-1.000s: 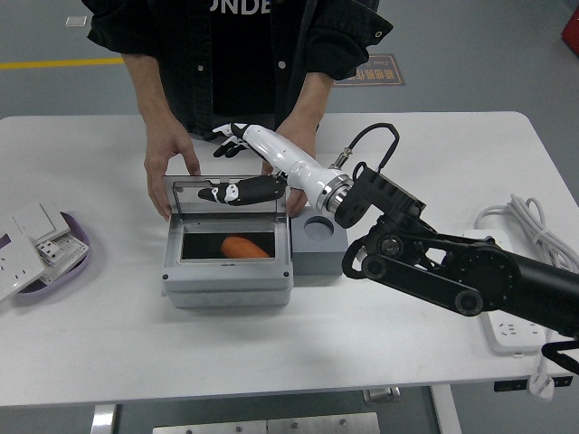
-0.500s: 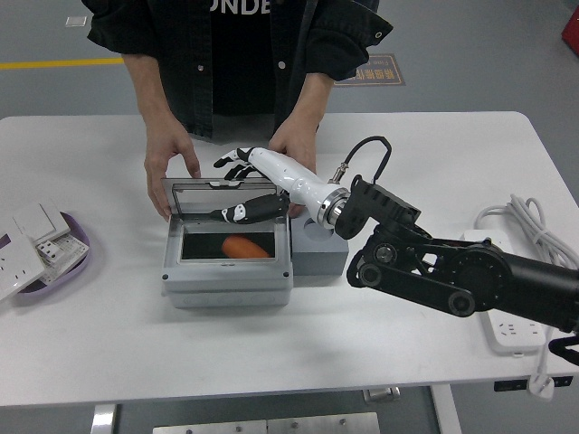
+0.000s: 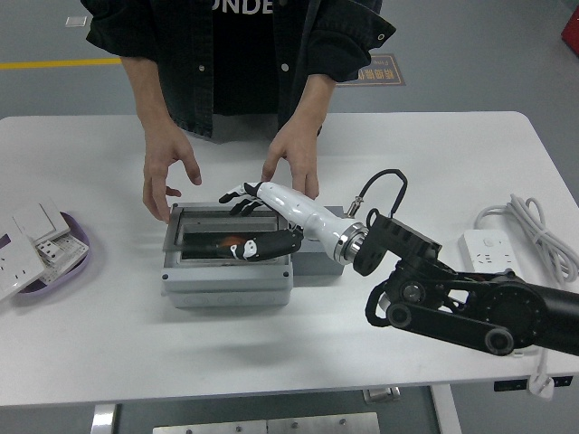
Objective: Pick up the cylinder from the cube,place it in the box,flap close box
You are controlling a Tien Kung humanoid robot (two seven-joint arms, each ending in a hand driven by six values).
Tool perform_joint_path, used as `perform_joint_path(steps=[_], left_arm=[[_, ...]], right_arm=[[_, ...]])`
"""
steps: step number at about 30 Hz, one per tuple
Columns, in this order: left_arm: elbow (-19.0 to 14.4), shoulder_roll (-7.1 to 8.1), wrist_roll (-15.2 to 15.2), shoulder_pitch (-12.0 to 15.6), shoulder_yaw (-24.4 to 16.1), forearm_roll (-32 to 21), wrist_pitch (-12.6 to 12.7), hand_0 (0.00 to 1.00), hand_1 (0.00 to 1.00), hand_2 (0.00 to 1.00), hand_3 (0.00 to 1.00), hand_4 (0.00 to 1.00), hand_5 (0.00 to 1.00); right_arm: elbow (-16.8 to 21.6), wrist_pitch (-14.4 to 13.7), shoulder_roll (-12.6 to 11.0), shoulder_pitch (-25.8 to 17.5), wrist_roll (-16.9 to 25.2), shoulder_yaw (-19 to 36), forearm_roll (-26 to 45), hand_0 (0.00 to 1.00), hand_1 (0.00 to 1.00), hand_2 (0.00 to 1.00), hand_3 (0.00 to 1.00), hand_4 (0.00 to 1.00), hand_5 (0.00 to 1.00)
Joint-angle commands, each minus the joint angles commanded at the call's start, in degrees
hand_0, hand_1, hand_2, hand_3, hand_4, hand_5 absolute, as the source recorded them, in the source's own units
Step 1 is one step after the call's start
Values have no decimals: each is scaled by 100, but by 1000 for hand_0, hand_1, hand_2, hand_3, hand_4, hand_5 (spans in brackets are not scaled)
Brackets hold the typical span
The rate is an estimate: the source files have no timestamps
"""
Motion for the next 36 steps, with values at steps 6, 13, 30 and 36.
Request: perform_joint_path(steps=[6, 13, 30, 36], left_arm=[[1, 11, -11, -2, -39, 18, 0, 597, 625, 618, 629, 666, 267], [2, 13, -18, 6, -62, 20, -7, 597, 624, 617, 630, 667, 267], [-3, 2, -42, 163, -105, 67, 4, 597, 624, 616, 630, 668, 266], [-19, 65, -77, 97, -135, 152, 3, 597, 623, 616, 631, 667, 265]], right_arm=[[17, -8, -86, -155, 22, 357, -35, 752, 677, 693, 764, 786, 414], [473, 34, -549, -712, 187, 1210, -143, 752, 677, 692, 758, 748, 409], [-15, -218, -593, -3206, 2110, 4440, 1800, 633, 618, 648, 669, 724, 387], [-61, -184, -500, -3625, 2716, 5197, 2468, 655, 629, 656, 684, 754, 386]])
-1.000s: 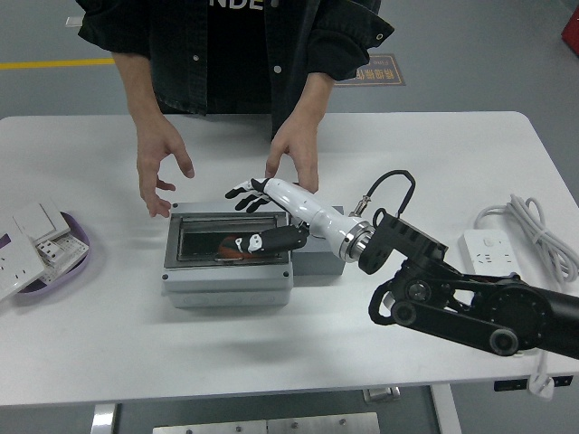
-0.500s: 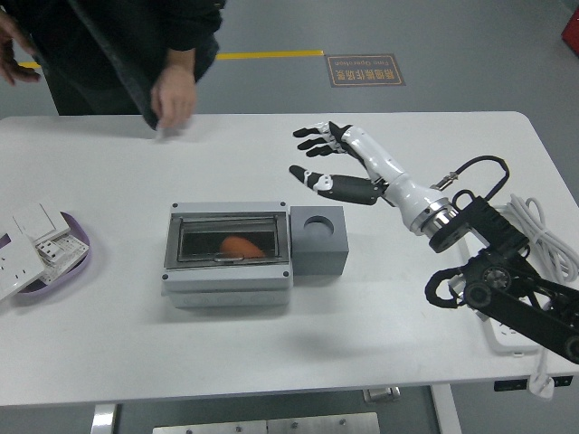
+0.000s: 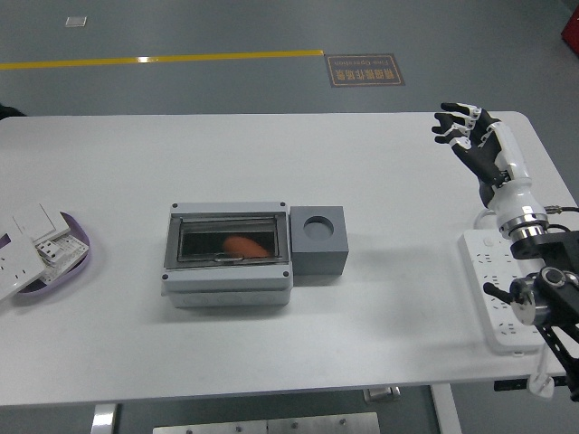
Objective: Pick up the cylinder from the cube,place it in the box,flap close box
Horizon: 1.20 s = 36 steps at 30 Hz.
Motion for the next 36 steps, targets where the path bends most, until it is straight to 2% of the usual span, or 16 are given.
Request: perform_joint_path(steps=[5, 6, 11, 12, 17, 18, 36], left_arm=[[1, 57, -11, -53, 25, 16, 0, 597, 623, 616, 631, 667, 265], [1, 71, -12, -57, 33, 18, 0, 597, 623, 616, 630, 666, 264], [11, 116, -16, -60, 64, 14, 3, 597, 623, 616, 630, 666, 264], [13, 122, -18, -59, 63, 17, 3, 596, 622, 616, 630, 668, 263], [19, 99, -21, -38, 42, 20, -6, 596, 622, 616, 630, 668, 263], [19, 89, -20, -39, 39, 22, -10, 596, 622, 615, 629, 669, 264], [14, 149, -21, -86, 59, -17, -58, 596, 621, 615, 628, 670, 255]], right_arm=[[23, -181, -10, -130, 435, 409, 319, 655, 629, 656, 684, 754, 386], [20, -236, -6, -155, 493, 466, 353, 683, 645, 663, 699, 784, 376], [-5, -339, 9, -233, 554, 592, 391, 683, 645, 663, 699, 784, 376], [-11, -348, 15, -246, 552, 610, 388, 678, 674, 706, 827, 813, 335], [-50, -387, 73, -301, 556, 724, 397, 678, 674, 706, 827, 813, 335], [-55, -392, 85, -309, 559, 743, 398, 704, 691, 728, 874, 811, 337], [-126, -476, 162, -433, 635, 1064, 394, 722, 681, 712, 845, 828, 315]])
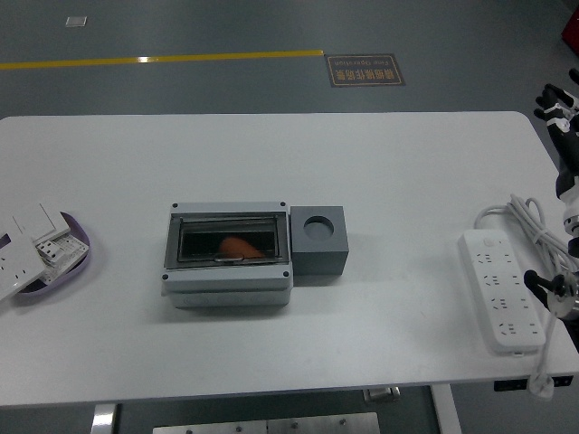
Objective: Pick up the cylinder from the cube,place it in the box,flap close box
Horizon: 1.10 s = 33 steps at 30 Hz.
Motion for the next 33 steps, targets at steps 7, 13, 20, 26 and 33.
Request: perform_joint_path(steps=[7, 13, 20, 26, 33], left_arm=[[-2, 31, -2, -49, -10, 21, -4, 596, 621, 615, 628, 670, 252], [-15, 48, -3, -134, -6, 76, 1, 596, 621, 614, 628, 670, 249], [-25, 105, -12, -259, 37, 100, 5, 595, 621, 614, 627, 669, 246], [-35, 117, -16, -339, 61, 101, 2, 595, 621, 614, 627, 669, 243], [-20, 74, -6, -333, 79, 65, 10, 595, 621, 613, 626, 669, 242]], right_arm=[[-24, -34, 19, -81, 47, 164, 30, 717, 675, 706, 830, 829, 317], [-6, -43, 0, -171, 103, 360, 61, 718, 674, 703, 821, 830, 317], [17, -36, 31, -351, 167, 637, 108, 714, 667, 700, 816, 828, 315], [27, -36, 74, -451, 209, 772, 120, 712, 663, 695, 809, 827, 313], [30, -41, 78, -412, 229, 777, 104, 711, 662, 692, 808, 827, 312]])
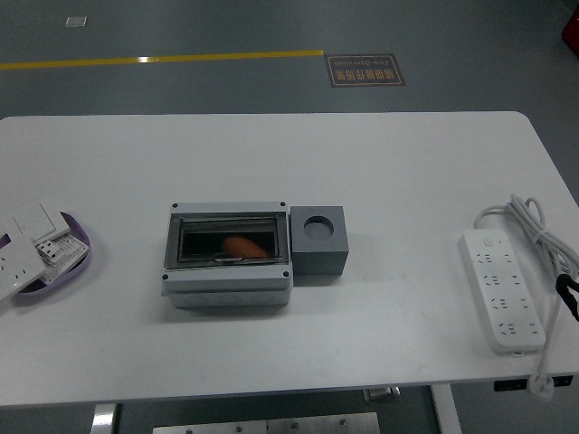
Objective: Pick up the cylinder from the cube,place it in the box,flap close box
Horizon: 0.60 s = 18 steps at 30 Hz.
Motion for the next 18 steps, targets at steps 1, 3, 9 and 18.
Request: perform_joint_path(steps=[1, 3, 9, 18], left_arm=[[6, -10, 0, 14, -9, -13, 3, 595, 621, 613, 626, 669, 242], [17, -30, 2, 41, -24, -38, 7, 595, 621, 614, 626, 669, 239], [43, -73, 15, 82, -18, -94, 16, 595, 621, 613, 626, 670, 239], [47, -103, 17, 90, -41, -112, 11, 595, 621, 613, 626, 669, 240]], right_arm=[[-1, -2, -3, 16, -1, -30, -3, 711, 662, 692, 808, 827, 312], [-6, -4, -5, 60, -4, -94, -15, 708, 657, 690, 803, 824, 311], [-22, -16, -26, 253, -17, -325, -55, 709, 654, 686, 798, 822, 309], [-59, -26, -11, 495, -51, -696, -131, 708, 653, 684, 795, 820, 310]])
